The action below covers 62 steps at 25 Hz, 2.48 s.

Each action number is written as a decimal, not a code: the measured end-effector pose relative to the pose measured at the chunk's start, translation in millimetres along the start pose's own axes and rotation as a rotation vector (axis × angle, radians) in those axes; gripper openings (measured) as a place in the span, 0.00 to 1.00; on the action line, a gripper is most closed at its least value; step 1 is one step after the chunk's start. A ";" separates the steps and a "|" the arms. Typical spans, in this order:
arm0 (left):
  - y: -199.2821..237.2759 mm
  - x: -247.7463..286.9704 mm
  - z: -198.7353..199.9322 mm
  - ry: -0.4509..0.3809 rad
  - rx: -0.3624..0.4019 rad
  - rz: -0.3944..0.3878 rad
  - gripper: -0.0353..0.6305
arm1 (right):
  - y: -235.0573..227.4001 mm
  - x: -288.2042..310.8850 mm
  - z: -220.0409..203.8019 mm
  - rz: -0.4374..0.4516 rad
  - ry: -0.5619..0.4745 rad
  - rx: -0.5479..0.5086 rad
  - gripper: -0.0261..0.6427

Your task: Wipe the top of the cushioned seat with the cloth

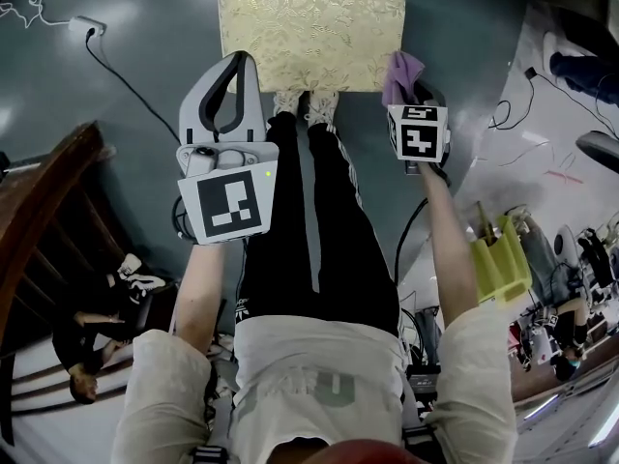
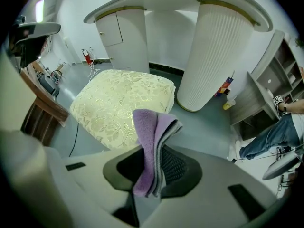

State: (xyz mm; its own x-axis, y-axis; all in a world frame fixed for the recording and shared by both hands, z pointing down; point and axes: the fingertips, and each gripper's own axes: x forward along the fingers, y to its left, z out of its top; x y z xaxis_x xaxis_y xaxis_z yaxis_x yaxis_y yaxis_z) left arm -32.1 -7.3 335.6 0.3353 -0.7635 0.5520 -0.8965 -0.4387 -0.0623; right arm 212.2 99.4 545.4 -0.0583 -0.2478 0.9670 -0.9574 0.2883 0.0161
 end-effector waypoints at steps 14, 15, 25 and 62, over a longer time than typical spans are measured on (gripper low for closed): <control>0.5 -0.1 6.3 -0.014 -0.005 0.014 0.06 | -4.8 3.3 -5.8 -0.023 0.038 0.046 0.17; 0.9 -0.9 9.7 -0.018 -0.004 0.016 0.06 | -4.8 0.7 -3.2 -0.023 0.042 0.032 0.17; 13.7 -34.5 98.3 -0.067 -0.069 0.054 0.06 | 12.1 -108.0 117.5 0.001 -0.192 0.036 0.17; 20.4 -210.0 298.3 -0.260 -0.062 -0.007 0.06 | 115.0 -494.0 245.7 0.029 -0.814 0.039 0.17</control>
State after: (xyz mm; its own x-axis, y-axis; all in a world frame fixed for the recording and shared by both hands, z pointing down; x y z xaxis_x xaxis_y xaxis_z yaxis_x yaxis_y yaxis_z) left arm -34.3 2.7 -29.6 0.3979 -0.8598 0.3200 -0.9070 -0.4211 -0.0038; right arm 61.4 27.7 7.1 -0.2562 -0.8396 0.4790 -0.9606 0.2765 -0.0291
